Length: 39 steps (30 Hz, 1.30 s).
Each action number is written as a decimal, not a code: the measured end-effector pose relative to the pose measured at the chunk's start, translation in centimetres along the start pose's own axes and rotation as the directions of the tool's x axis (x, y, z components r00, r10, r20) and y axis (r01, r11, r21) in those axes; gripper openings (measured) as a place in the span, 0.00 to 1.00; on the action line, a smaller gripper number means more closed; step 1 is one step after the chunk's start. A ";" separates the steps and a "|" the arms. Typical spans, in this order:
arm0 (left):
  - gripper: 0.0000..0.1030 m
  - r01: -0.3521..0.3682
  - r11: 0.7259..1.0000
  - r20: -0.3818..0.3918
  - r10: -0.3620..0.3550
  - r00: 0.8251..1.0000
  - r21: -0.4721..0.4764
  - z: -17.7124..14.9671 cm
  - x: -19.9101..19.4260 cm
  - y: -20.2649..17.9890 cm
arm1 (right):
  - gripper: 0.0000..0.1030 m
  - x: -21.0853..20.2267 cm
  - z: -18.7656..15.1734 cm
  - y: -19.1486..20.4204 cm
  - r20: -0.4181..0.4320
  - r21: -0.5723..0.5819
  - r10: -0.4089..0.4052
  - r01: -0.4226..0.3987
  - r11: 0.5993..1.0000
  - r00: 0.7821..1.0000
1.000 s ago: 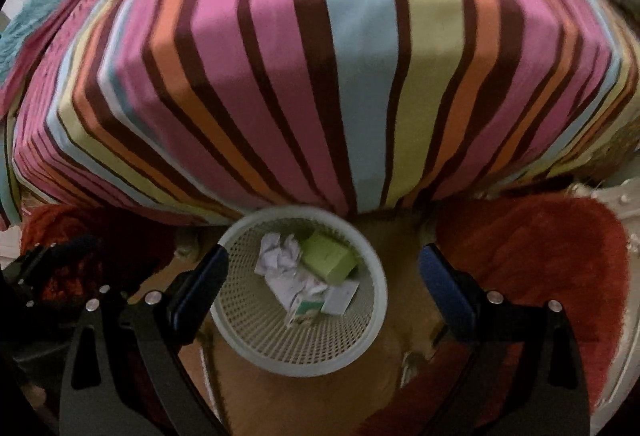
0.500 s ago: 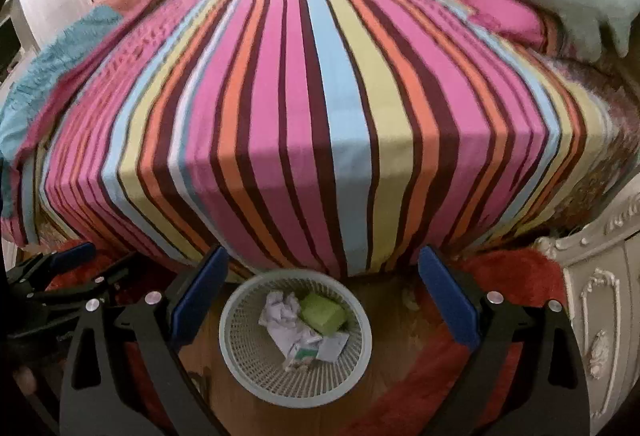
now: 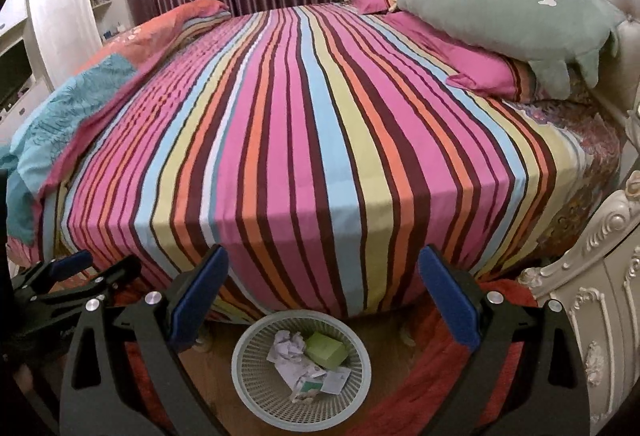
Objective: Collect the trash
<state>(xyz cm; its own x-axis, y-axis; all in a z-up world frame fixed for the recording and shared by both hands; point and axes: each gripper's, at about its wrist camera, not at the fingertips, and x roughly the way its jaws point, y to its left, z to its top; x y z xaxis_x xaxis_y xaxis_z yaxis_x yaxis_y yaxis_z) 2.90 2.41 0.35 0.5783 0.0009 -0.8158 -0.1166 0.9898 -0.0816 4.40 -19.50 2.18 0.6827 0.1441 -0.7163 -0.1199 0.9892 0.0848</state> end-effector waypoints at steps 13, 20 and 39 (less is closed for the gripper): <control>0.84 -0.003 1.000 0.038 0.003 0.999 0.009 0.0 -1.5 -0.4 | 0.89 -1.2 0.3 0.8 0.042 -0.034 -0.014 0.015 0.999 0.999; 0.84 -0.004 1.000 0.045 0.003 0.999 0.013 0.2 -1.7 -0.6 | 0.89 -1.4 0.4 0.8 0.055 -0.038 -0.020 0.022 0.999 0.998; 0.84 -0.010 1.000 0.058 0.009 0.998 0.024 0.5 -2.3 -1.0 | 0.89 -1.3 0.5 0.6 0.055 -0.033 -0.027 0.029 0.999 0.998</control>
<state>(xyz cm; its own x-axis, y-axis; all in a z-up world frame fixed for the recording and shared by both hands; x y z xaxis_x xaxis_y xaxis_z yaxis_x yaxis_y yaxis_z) 2.07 1.50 2.53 0.6230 0.0181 -0.7820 -0.1035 0.9928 -0.0595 3.78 -19.08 3.53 0.7246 0.1184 -0.6789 -0.1238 0.9915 0.0408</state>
